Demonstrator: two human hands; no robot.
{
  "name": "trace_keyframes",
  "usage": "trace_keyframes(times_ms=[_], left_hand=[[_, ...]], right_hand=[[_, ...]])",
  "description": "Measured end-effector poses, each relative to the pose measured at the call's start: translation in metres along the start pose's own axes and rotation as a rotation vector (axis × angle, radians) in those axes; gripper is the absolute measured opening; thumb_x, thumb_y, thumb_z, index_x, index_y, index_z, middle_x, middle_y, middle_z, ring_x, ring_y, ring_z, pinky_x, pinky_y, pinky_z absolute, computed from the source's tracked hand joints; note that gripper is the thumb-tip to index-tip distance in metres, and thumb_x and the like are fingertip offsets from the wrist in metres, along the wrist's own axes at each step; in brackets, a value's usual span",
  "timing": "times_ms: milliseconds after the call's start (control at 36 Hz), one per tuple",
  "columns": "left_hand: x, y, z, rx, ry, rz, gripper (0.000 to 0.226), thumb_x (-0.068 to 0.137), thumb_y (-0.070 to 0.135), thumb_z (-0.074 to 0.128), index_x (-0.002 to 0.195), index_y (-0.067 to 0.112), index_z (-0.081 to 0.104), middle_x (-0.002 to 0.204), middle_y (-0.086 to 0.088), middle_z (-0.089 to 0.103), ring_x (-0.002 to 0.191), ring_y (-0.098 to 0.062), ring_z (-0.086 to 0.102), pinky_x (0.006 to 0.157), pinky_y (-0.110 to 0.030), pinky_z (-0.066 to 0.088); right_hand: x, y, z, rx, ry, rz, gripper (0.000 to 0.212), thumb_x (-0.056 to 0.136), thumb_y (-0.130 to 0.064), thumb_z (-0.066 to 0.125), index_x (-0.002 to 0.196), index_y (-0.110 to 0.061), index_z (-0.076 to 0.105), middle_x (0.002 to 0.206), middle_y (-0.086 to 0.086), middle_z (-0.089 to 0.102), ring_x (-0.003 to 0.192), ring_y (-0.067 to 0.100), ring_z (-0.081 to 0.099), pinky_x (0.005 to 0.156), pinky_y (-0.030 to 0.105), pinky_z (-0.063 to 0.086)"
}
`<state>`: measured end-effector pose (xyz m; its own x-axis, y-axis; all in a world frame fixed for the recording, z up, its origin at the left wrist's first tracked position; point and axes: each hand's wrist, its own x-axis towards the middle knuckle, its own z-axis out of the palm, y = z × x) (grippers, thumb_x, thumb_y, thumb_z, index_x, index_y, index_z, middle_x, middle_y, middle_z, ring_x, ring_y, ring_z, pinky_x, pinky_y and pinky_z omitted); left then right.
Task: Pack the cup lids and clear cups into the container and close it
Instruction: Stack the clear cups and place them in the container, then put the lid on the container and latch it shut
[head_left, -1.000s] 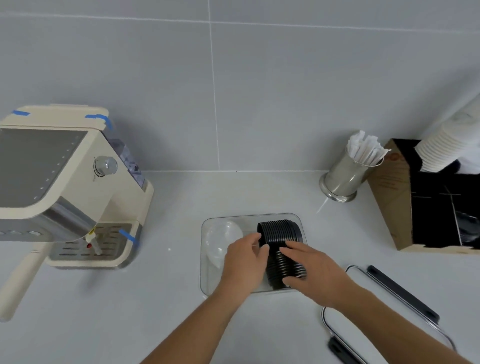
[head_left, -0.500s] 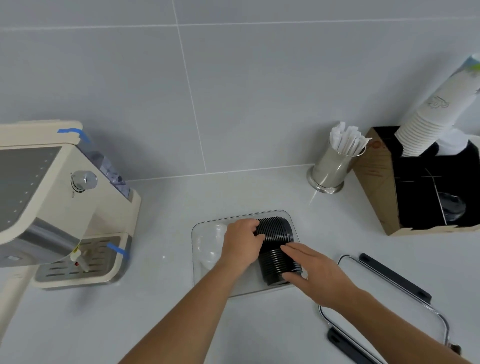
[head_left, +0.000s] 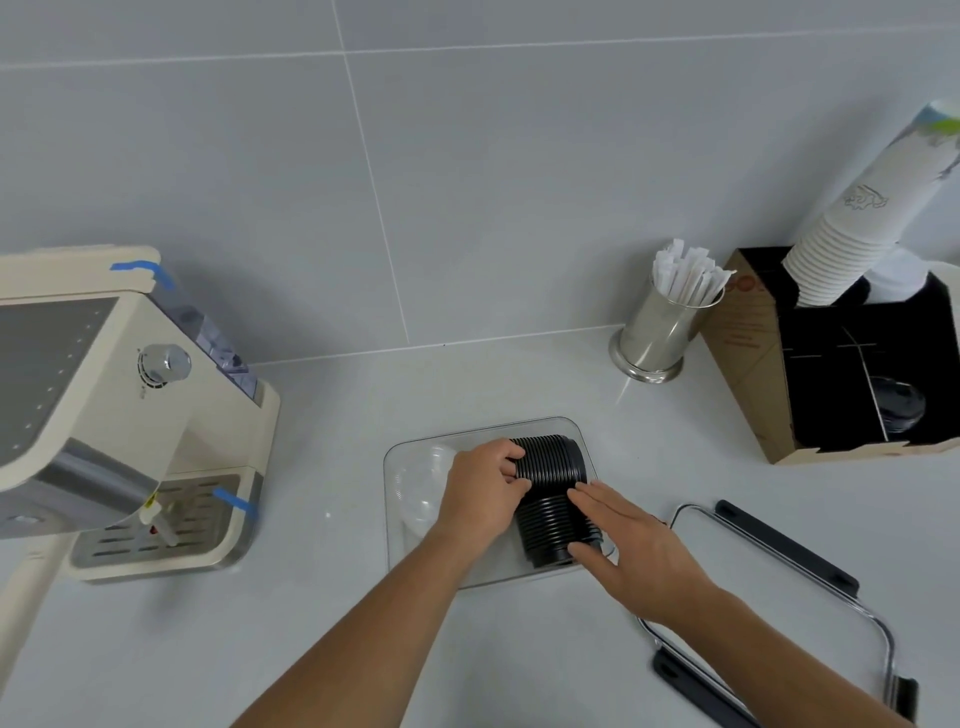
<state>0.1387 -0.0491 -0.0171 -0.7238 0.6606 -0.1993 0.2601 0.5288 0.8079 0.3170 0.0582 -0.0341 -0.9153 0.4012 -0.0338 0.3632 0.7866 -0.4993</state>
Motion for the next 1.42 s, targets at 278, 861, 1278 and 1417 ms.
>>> trace_keyframes(times_ms=[278,861,1278,1417], left_hand=[[-0.011,-0.002,0.001,-0.044,0.018,-0.005,0.034,0.082,0.006,0.072,0.114,0.017,0.068,0.096,-0.006,0.071,0.085,-0.014,0.070,0.084,-0.027,0.057],[-0.062,0.020,-0.021,-0.165,0.003,-0.126,0.015,0.089,0.026,0.066,0.102,0.031,0.069,0.096,0.013,0.070,0.087,-0.005,0.067,0.073,-0.014,0.046],[-0.125,0.050,0.036,-0.602,-0.246,-0.435,0.012,0.093,0.006,0.062,0.095,0.005,0.073,0.082,-0.009,0.075,0.080,-0.022,0.070,0.077,-0.033,0.057],[-0.129,0.064,0.065,-0.682,-0.326,-0.619,0.014,0.095,0.010,0.058,0.101,0.004,0.069,0.081,-0.009,0.074,0.083,-0.025,0.068,0.079,-0.033,0.053]], right_hand=[[0.002,-0.005,-0.001,-0.042,-0.103,0.030,0.081,0.084,-0.062,0.022,0.153,-0.021,0.030,0.157,-0.011,0.025,0.145,0.001,0.013,0.119,0.026,0.023],[-0.041,-0.001,-0.063,0.229,0.001,0.372,0.049,0.099,-0.033,0.051,0.147,-0.025,0.043,0.149,-0.012,0.045,0.128,0.007,0.052,0.103,0.012,0.028],[-0.126,0.063,-0.106,0.754,0.387,0.806,0.014,0.092,-0.034,0.062,0.102,-0.042,0.069,0.100,-0.014,0.076,0.105,0.014,0.067,0.101,0.040,0.049],[-0.159,0.085,-0.113,0.867,0.471,0.863,0.015,0.095,-0.020,0.061,0.103,-0.027,0.071,0.096,-0.002,0.078,0.099,0.017,0.071,0.100,0.041,0.051]])
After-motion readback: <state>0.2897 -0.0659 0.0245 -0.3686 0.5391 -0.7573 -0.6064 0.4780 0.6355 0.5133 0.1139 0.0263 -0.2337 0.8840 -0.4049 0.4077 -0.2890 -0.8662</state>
